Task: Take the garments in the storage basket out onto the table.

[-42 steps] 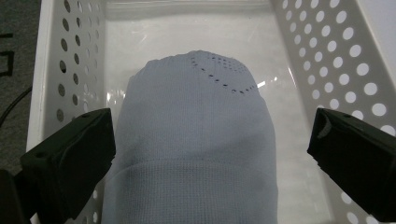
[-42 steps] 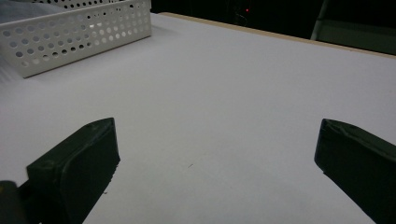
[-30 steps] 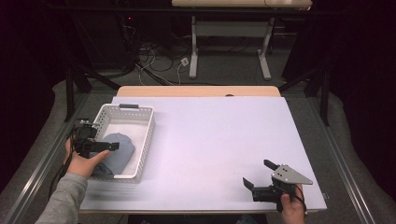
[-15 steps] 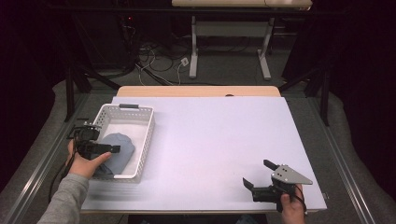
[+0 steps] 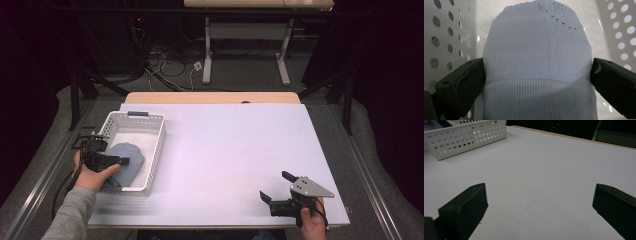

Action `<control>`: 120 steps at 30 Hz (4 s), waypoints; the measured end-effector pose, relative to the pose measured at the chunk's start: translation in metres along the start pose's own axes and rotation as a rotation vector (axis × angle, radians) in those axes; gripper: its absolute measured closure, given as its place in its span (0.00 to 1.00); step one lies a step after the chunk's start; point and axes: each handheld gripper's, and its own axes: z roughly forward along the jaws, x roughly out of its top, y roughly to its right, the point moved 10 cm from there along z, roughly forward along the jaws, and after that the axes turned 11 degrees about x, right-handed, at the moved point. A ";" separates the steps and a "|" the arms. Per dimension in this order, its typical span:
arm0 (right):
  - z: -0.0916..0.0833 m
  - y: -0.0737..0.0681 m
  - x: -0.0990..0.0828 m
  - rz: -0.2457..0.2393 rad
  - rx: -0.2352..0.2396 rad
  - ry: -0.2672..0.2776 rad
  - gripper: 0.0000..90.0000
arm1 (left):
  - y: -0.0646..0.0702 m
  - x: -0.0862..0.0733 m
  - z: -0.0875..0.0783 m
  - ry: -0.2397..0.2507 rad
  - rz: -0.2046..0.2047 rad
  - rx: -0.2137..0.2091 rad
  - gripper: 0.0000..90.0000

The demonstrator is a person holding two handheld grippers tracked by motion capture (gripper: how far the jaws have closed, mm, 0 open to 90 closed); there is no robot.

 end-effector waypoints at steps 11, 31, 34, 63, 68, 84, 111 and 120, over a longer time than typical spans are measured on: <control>0.000 0.000 0.000 -0.003 0.004 -0.002 0.00 | 0.000 -0.003 0.004 -0.033 -0.004 -0.013 0.01; 0.001 0.000 -0.001 -0.003 0.013 -0.006 0.00 | -0.002 -0.007 0.003 -0.045 0.038 0.010 0.19; 0.001 -0.001 -0.001 -0.003 0.015 -0.007 0.00 | -0.002 -0.008 0.002 -0.052 0.059 0.017 0.26; 0.001 0.001 -0.001 0.013 0.011 -0.003 0.01 | 0.001 -0.005 -0.004 0.024 0.084 0.012 0.51; 0.000 0.001 -0.001 0.011 0.010 0.000 0.01 | 0.003 -0.003 -0.004 0.052 0.074 0.010 0.53; 0.001 0.001 -0.001 0.008 0.009 0.004 0.01 | 0.000 0.004 -0.012 0.148 0.023 0.004 0.54; 0.001 0.001 -0.001 0.007 0.010 0.001 0.01 | 0.001 0.006 -0.018 0.226 0.018 0.009 0.74; 0.000 0.002 -0.001 0.008 0.010 0.002 0.01 | -0.001 0.008 -0.023 0.263 -0.004 0.015 0.78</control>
